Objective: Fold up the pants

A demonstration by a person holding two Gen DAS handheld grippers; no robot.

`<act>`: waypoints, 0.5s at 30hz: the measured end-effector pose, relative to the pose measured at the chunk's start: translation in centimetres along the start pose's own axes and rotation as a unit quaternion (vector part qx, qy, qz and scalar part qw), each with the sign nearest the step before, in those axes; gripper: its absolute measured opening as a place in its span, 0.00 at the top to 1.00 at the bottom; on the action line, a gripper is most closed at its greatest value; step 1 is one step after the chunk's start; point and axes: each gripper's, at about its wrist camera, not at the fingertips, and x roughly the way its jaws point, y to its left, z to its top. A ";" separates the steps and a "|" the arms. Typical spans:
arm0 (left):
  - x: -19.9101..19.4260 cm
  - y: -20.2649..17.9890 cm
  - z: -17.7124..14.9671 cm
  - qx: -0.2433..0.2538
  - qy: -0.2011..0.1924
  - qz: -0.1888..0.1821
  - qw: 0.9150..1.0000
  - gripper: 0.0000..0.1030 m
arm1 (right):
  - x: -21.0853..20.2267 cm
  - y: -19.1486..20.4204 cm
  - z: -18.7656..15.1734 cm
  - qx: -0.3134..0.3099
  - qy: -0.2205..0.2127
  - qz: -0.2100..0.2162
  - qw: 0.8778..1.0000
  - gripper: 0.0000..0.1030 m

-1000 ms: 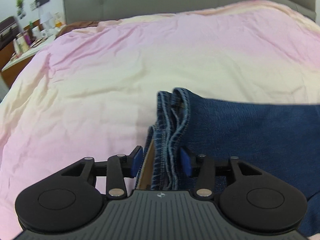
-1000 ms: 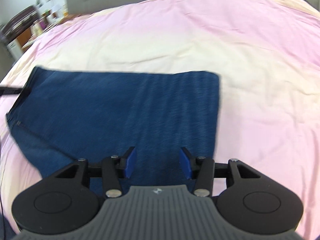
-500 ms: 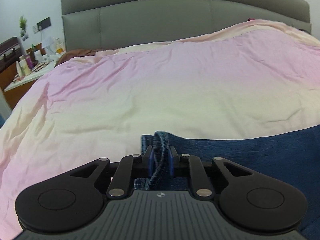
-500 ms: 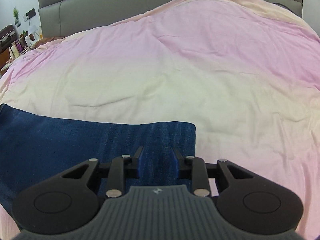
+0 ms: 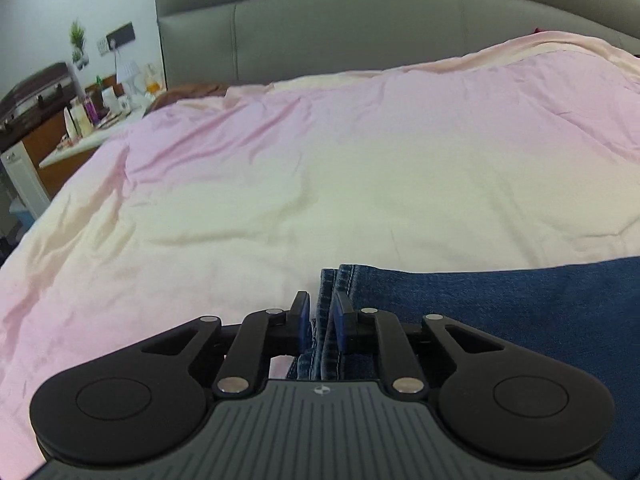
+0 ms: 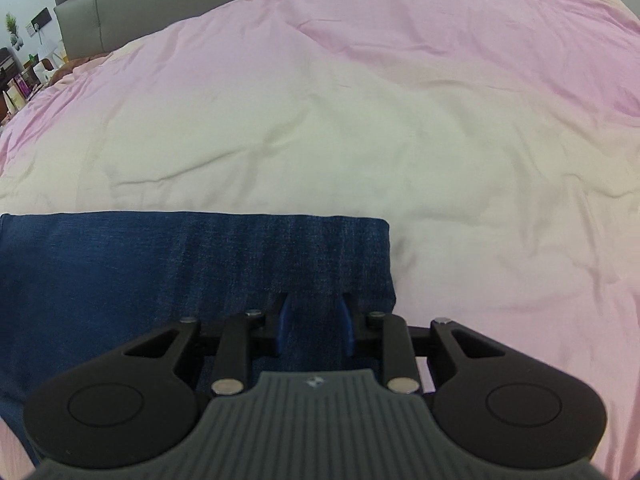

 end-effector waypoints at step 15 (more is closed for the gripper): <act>-11.9 2.7 -7.4 -0.150 0.002 -0.043 0.988 0.58 | -8.9 -2.0 -12.7 0.069 -0.046 0.031 0.996 0.61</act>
